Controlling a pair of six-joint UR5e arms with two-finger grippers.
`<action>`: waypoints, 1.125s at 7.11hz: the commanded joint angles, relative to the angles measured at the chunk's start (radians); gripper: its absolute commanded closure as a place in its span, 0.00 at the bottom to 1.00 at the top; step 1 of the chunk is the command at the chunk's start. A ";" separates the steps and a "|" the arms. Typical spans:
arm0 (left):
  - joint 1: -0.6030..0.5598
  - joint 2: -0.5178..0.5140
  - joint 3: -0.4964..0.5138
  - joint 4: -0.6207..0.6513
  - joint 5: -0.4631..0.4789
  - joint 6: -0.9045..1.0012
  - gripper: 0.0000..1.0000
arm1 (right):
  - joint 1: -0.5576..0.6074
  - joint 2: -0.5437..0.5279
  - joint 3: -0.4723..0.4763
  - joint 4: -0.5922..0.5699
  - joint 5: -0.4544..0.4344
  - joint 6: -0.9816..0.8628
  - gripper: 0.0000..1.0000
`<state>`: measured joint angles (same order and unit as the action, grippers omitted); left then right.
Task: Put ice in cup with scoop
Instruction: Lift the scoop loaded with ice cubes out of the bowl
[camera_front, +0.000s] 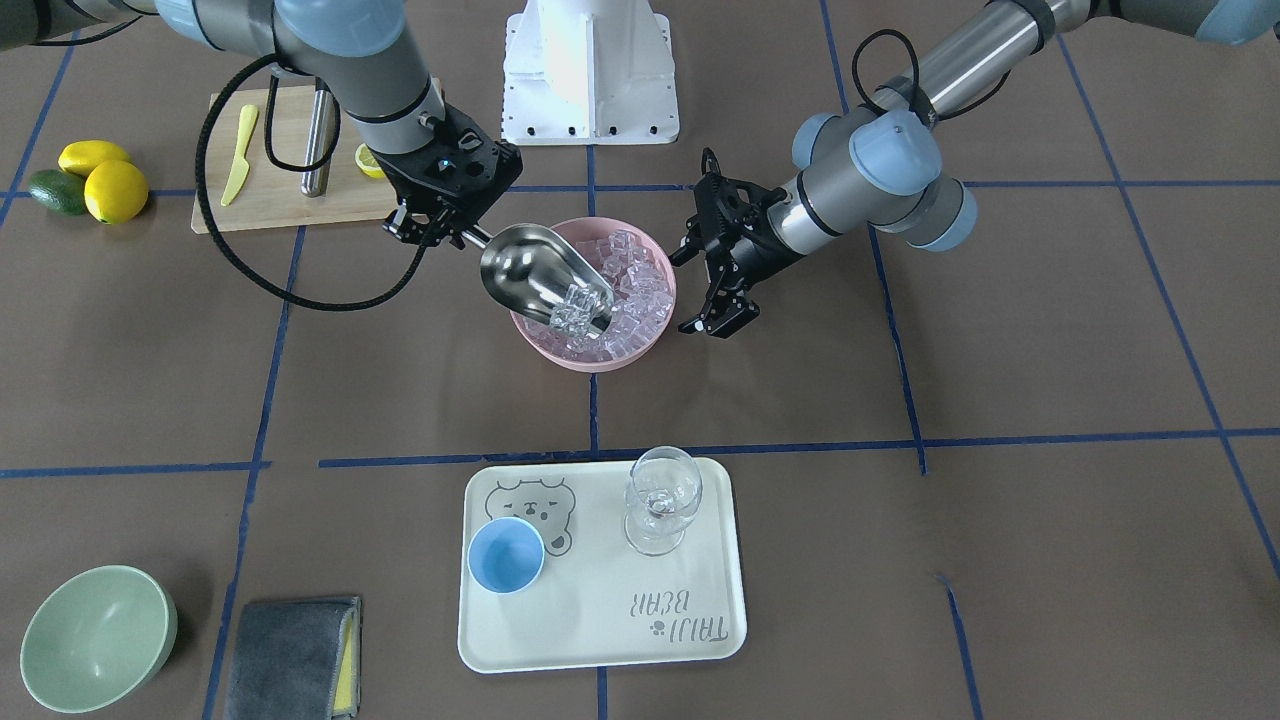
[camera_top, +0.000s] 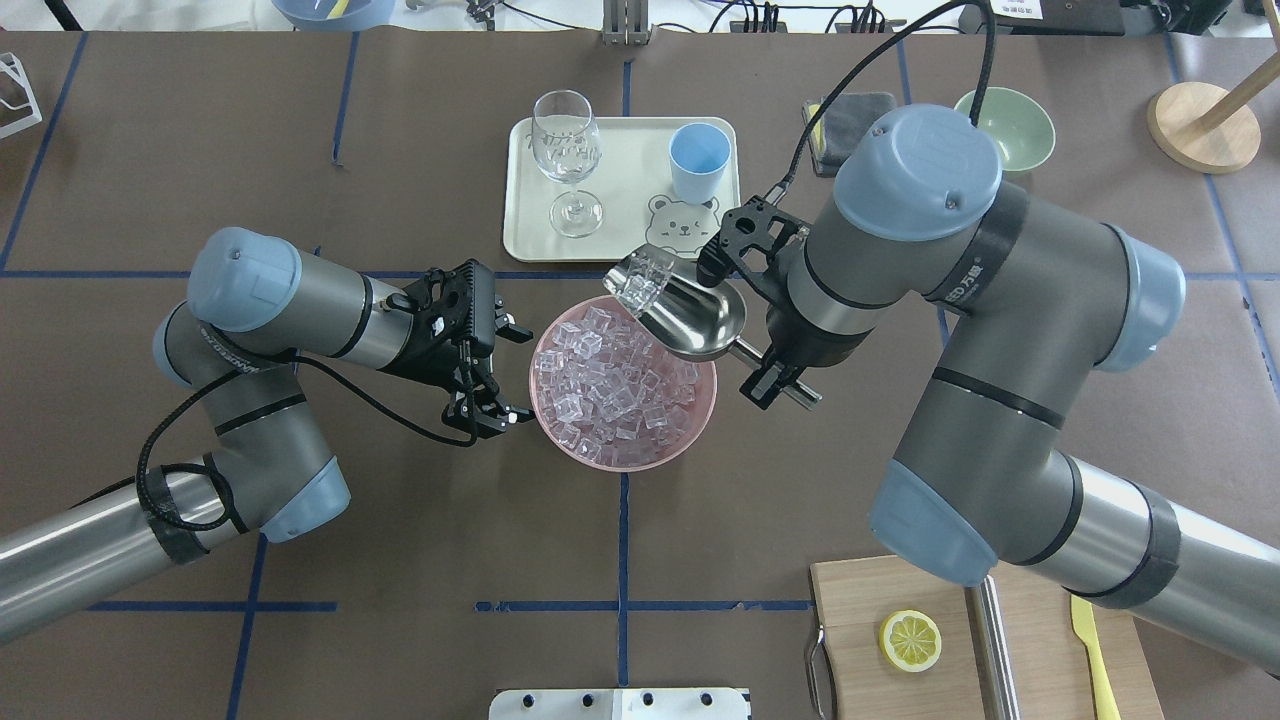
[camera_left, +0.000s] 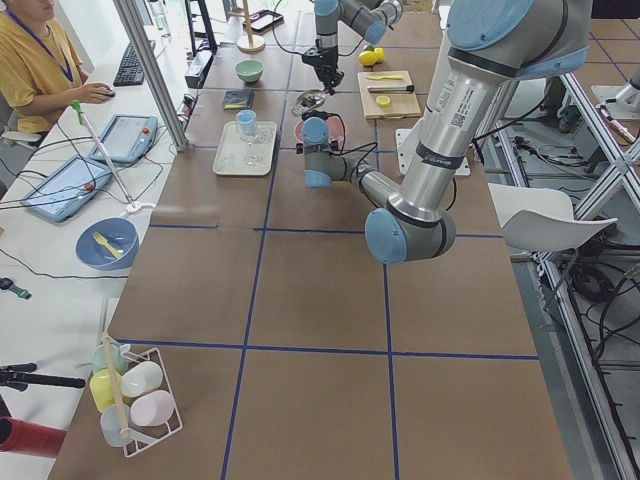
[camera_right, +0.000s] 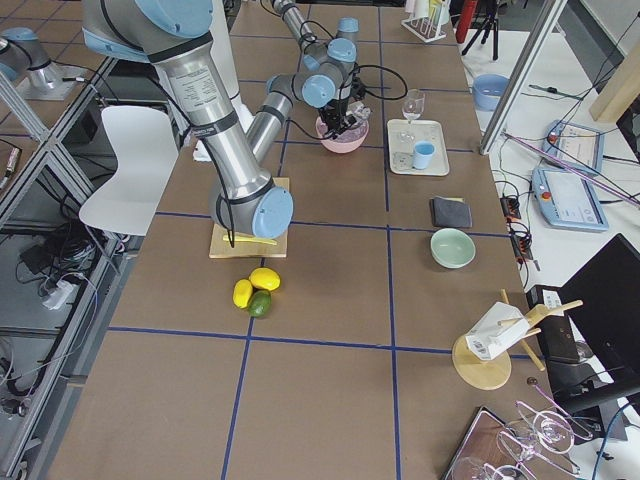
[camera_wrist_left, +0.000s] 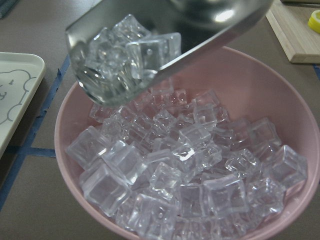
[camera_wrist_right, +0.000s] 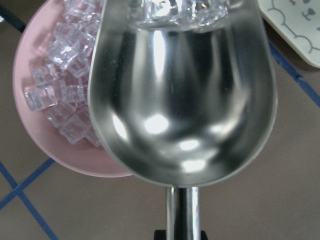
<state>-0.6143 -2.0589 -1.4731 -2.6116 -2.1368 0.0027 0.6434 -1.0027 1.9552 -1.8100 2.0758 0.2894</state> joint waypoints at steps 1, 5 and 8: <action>-0.018 0.003 -0.001 -0.001 0.000 -0.001 0.00 | 0.083 0.016 -0.019 -0.080 0.021 0.037 1.00; -0.022 0.010 -0.001 -0.002 0.000 -0.004 0.00 | 0.214 0.199 -0.312 -0.153 0.139 0.022 1.00; -0.021 0.011 -0.001 -0.004 0.002 -0.004 0.00 | 0.225 0.371 -0.487 -0.357 0.062 -0.205 1.00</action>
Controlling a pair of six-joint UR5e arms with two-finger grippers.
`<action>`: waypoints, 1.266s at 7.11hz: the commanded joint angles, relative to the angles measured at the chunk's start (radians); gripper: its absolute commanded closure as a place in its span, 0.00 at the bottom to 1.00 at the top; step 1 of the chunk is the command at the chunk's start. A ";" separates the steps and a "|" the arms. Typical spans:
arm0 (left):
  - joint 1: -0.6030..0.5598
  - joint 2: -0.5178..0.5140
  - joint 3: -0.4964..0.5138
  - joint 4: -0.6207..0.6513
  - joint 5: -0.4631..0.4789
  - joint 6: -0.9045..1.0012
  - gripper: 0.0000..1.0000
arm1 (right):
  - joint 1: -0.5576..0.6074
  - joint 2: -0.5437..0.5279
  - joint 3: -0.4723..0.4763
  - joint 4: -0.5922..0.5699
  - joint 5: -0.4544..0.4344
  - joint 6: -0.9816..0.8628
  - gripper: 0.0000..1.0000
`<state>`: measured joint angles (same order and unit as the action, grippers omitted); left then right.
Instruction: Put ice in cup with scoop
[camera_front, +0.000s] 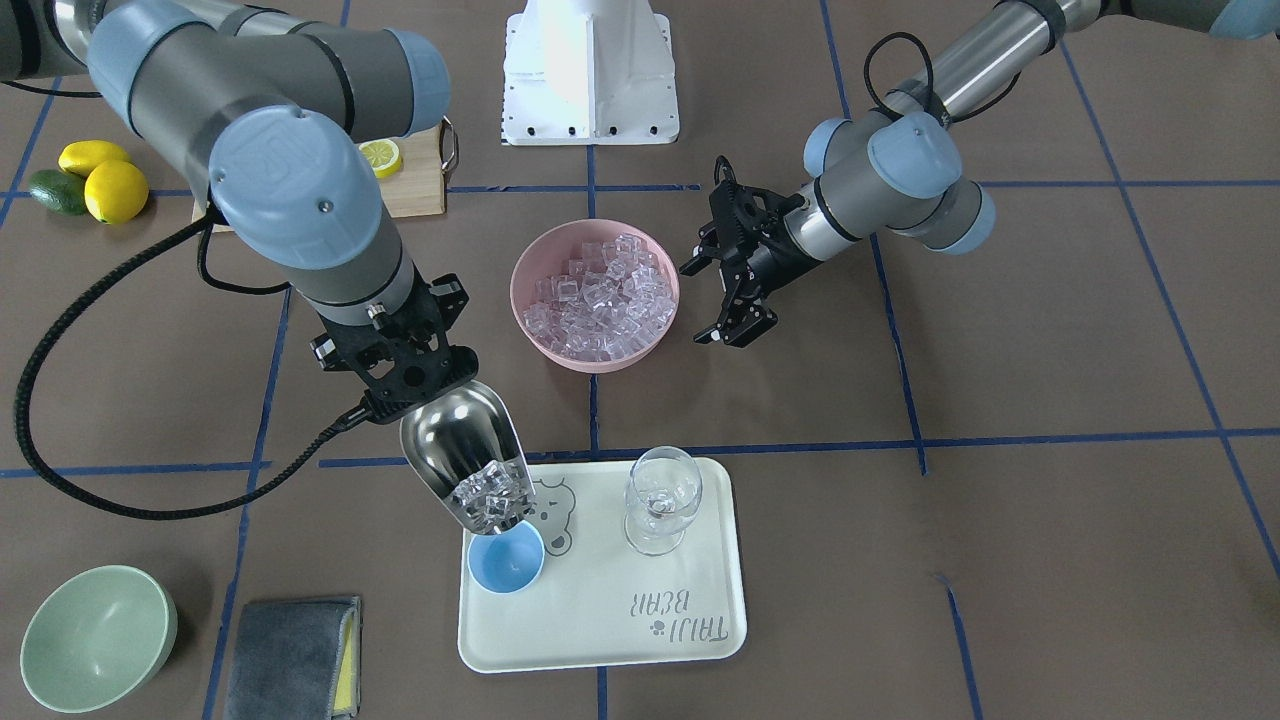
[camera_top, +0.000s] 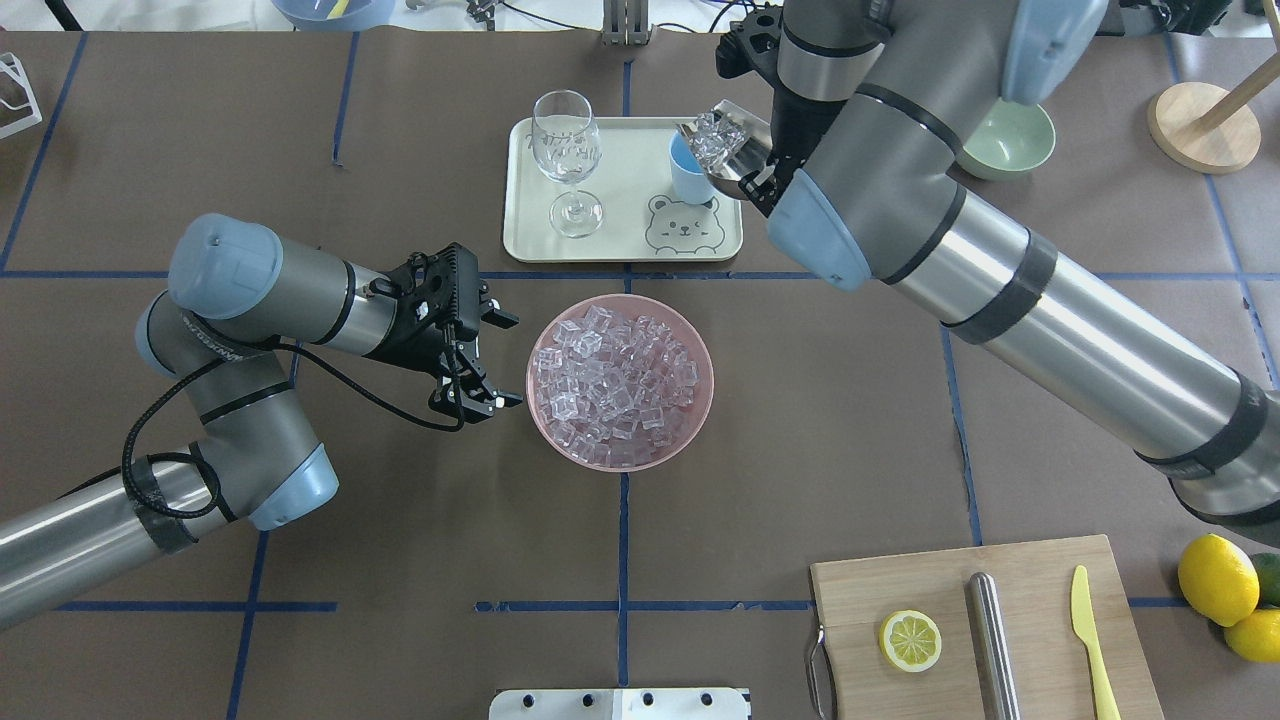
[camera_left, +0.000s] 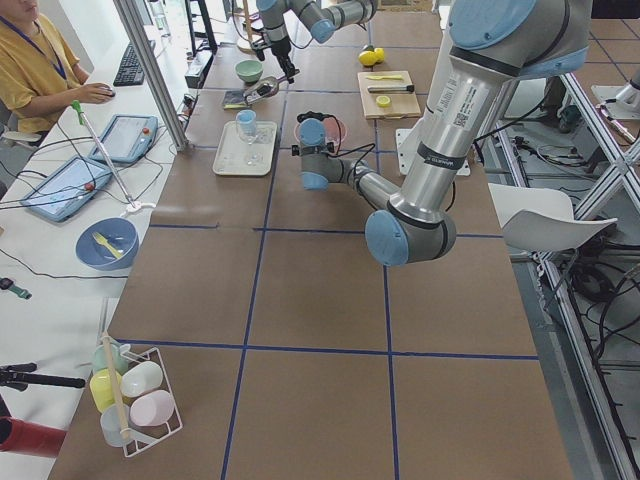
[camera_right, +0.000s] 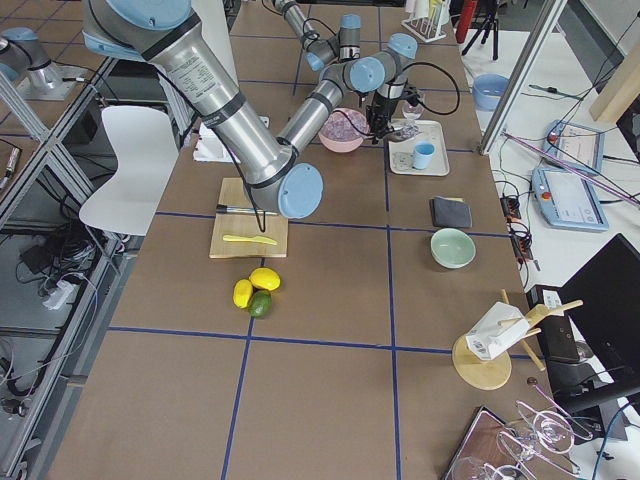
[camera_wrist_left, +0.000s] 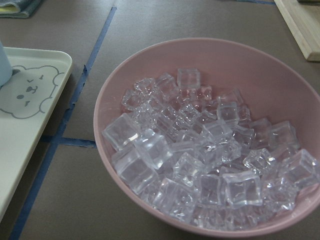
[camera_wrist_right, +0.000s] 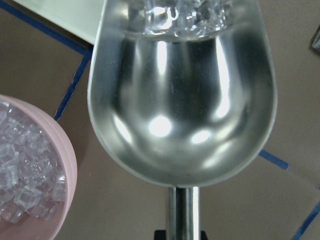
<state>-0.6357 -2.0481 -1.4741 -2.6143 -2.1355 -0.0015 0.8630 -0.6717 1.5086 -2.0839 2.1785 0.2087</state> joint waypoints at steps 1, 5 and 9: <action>0.002 0.000 0.000 -0.001 0.000 0.000 0.00 | 0.004 0.044 -0.048 -0.128 -0.048 -0.162 1.00; 0.002 0.000 -0.002 -0.004 0.000 0.000 0.00 | 0.005 0.127 -0.160 -0.279 -0.101 -0.271 1.00; 0.002 0.002 -0.009 -0.004 0.000 0.000 0.00 | 0.021 0.190 -0.255 -0.323 -0.124 -0.405 1.00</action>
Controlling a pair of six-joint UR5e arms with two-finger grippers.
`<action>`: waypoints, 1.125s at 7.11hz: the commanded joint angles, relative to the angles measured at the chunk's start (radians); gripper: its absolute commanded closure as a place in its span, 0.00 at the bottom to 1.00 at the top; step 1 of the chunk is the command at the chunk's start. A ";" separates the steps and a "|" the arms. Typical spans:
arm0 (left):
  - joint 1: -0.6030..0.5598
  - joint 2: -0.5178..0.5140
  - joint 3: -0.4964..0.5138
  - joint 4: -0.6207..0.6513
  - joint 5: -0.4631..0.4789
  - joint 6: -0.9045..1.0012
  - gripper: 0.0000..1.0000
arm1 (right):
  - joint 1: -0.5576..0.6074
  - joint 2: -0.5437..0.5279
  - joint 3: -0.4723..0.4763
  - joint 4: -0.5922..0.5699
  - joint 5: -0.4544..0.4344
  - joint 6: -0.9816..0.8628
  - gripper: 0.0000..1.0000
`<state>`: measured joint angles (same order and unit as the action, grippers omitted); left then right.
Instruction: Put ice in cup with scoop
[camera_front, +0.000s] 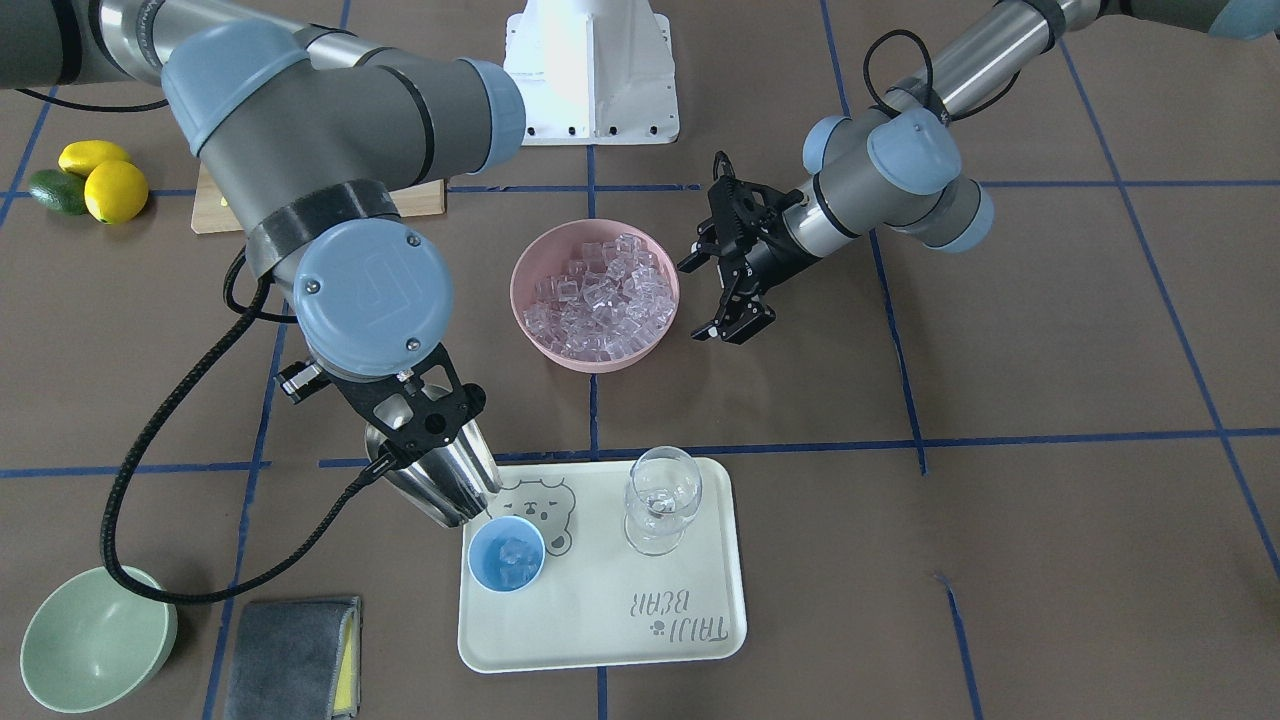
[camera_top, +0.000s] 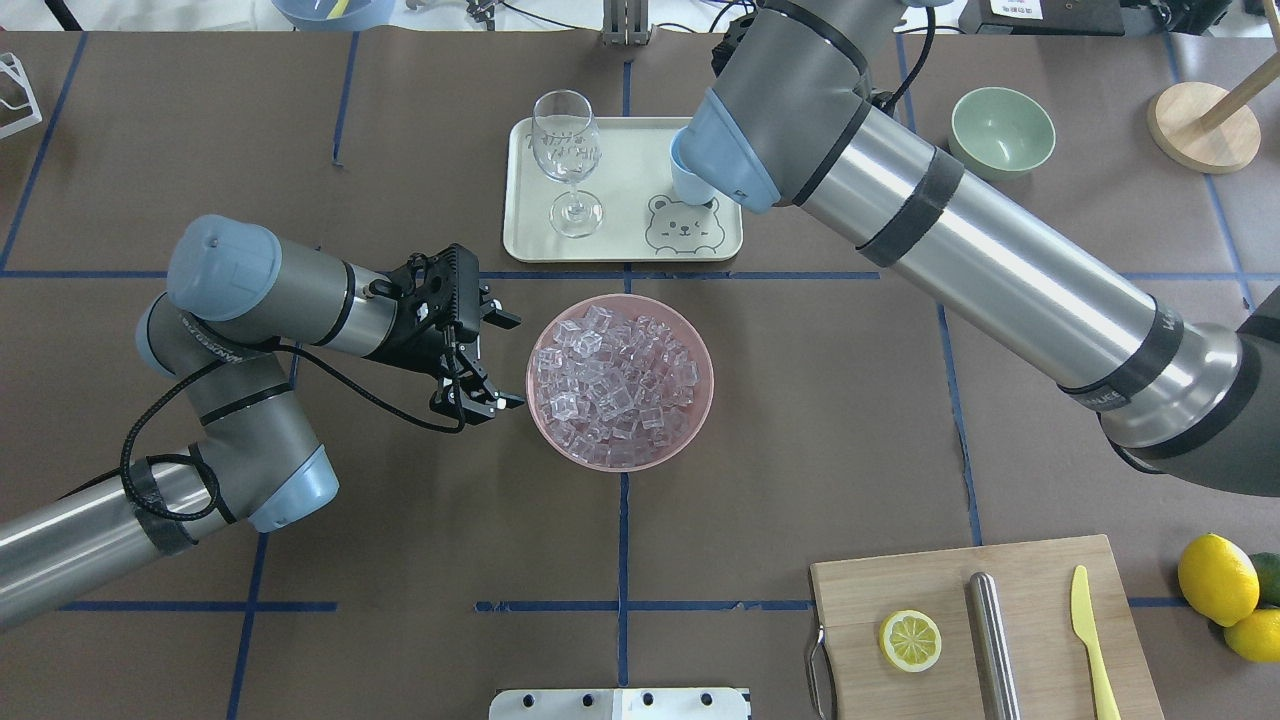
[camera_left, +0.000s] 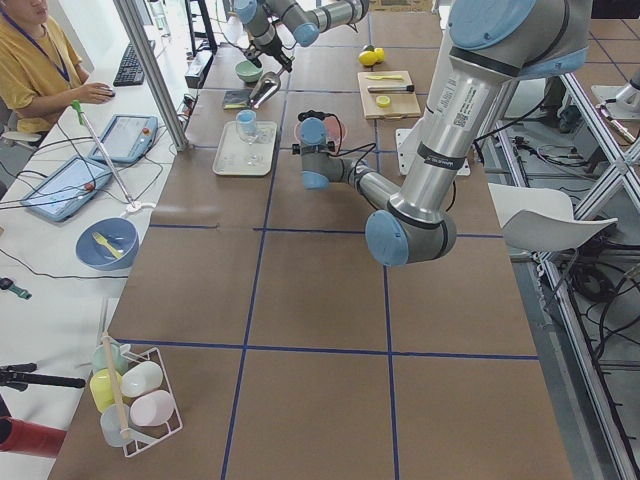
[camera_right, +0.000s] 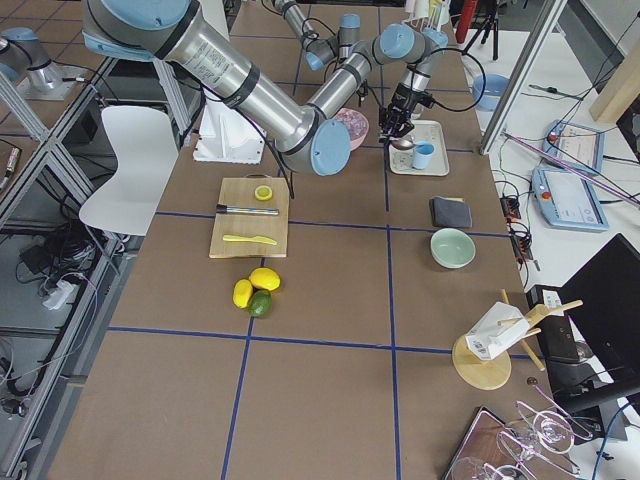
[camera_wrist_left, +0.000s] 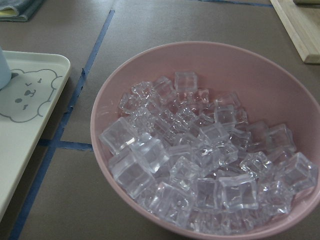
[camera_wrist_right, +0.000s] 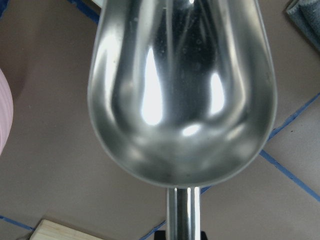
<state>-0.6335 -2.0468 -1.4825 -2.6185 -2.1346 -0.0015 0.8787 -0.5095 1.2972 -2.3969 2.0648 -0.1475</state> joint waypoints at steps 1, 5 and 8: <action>0.000 0.001 0.001 0.000 -0.001 0.000 0.00 | 0.006 0.029 -0.050 -0.011 -0.012 -0.062 1.00; -0.012 0.002 -0.001 0.005 -0.001 0.000 0.00 | 0.046 -0.054 0.107 -0.019 0.055 0.038 1.00; -0.040 0.054 -0.036 0.009 -0.002 0.003 0.00 | 0.082 -0.414 0.532 0.128 0.146 0.421 1.00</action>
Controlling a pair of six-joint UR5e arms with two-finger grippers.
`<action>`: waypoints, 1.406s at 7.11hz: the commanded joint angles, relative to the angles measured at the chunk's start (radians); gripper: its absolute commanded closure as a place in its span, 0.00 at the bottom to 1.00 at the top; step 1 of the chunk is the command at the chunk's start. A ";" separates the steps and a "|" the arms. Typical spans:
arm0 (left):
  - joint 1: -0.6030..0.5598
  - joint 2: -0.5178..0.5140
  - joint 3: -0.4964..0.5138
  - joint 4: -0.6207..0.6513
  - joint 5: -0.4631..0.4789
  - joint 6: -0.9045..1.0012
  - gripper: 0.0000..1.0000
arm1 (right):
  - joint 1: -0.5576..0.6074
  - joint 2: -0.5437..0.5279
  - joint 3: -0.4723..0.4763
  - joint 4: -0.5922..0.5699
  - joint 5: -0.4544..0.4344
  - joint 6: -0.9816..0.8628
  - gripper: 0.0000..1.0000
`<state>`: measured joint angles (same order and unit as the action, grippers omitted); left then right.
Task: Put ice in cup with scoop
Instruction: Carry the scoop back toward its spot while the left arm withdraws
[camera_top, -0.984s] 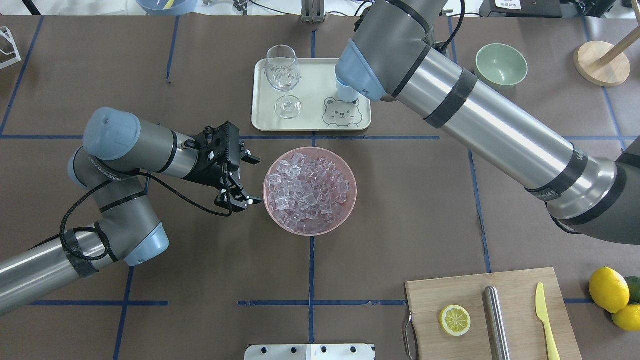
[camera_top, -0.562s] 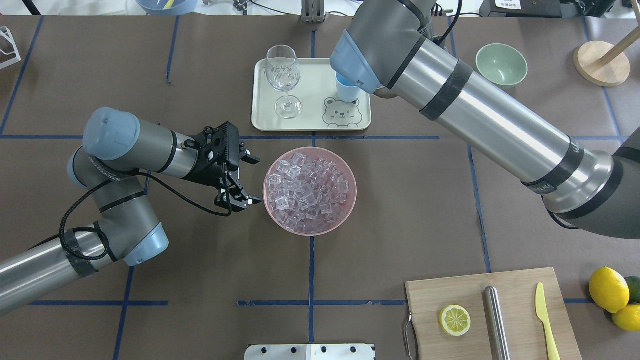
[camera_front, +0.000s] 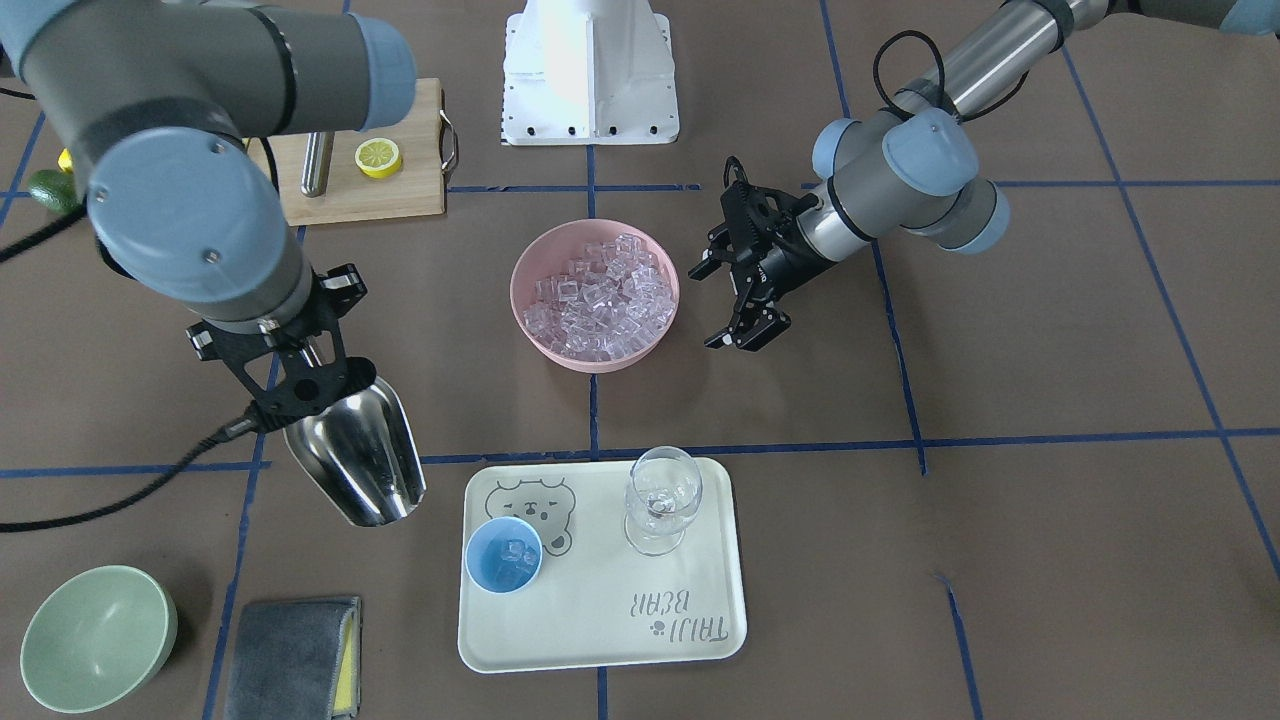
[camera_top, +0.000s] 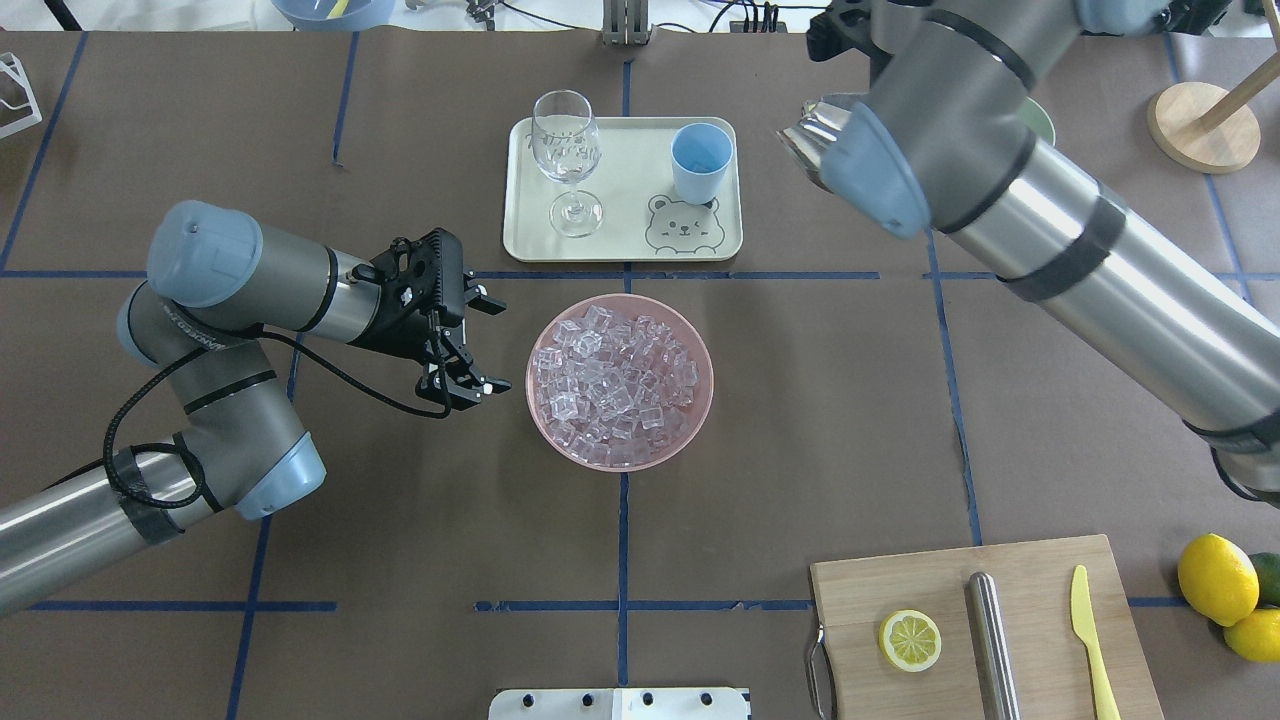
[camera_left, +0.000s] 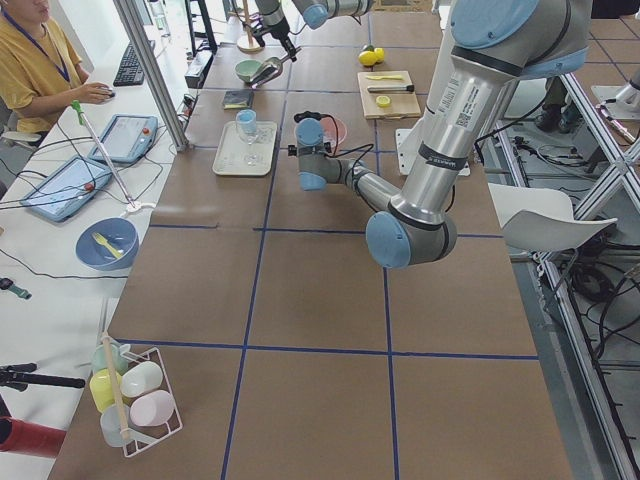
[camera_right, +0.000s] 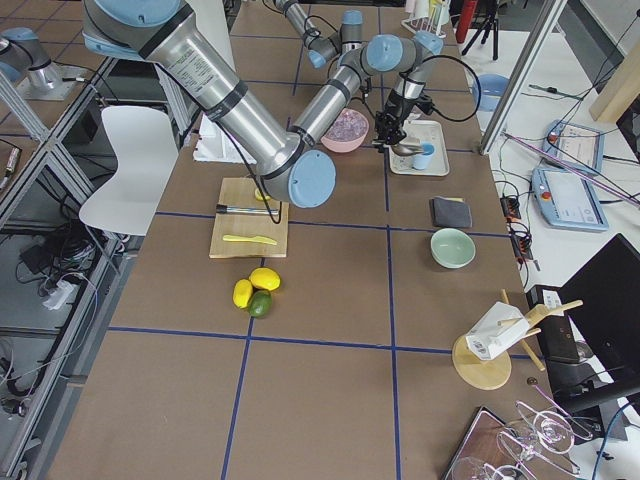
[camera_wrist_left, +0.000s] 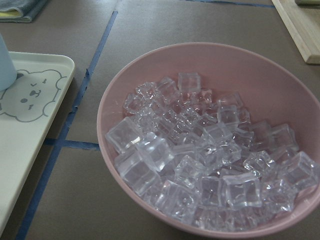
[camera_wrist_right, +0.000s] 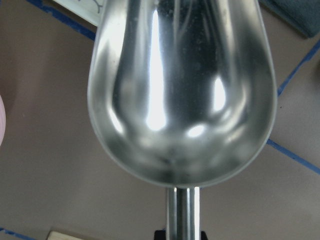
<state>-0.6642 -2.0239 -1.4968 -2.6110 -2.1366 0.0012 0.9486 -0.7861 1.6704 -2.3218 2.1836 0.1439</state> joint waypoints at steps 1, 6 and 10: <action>-0.017 0.056 -0.043 0.002 0.000 0.000 0.00 | 0.012 -0.276 0.311 0.055 0.024 0.252 1.00; -0.132 0.175 -0.068 0.035 -0.051 0.000 0.00 | -0.010 -0.746 0.448 0.529 -0.027 0.538 1.00; -0.297 0.362 -0.134 0.083 -0.022 0.013 0.00 | -0.112 -0.846 0.336 0.800 -0.067 0.666 1.00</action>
<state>-0.9170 -1.7205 -1.6139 -2.5300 -2.1712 0.0134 0.8545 -1.6153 2.0462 -1.5761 2.1191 0.7982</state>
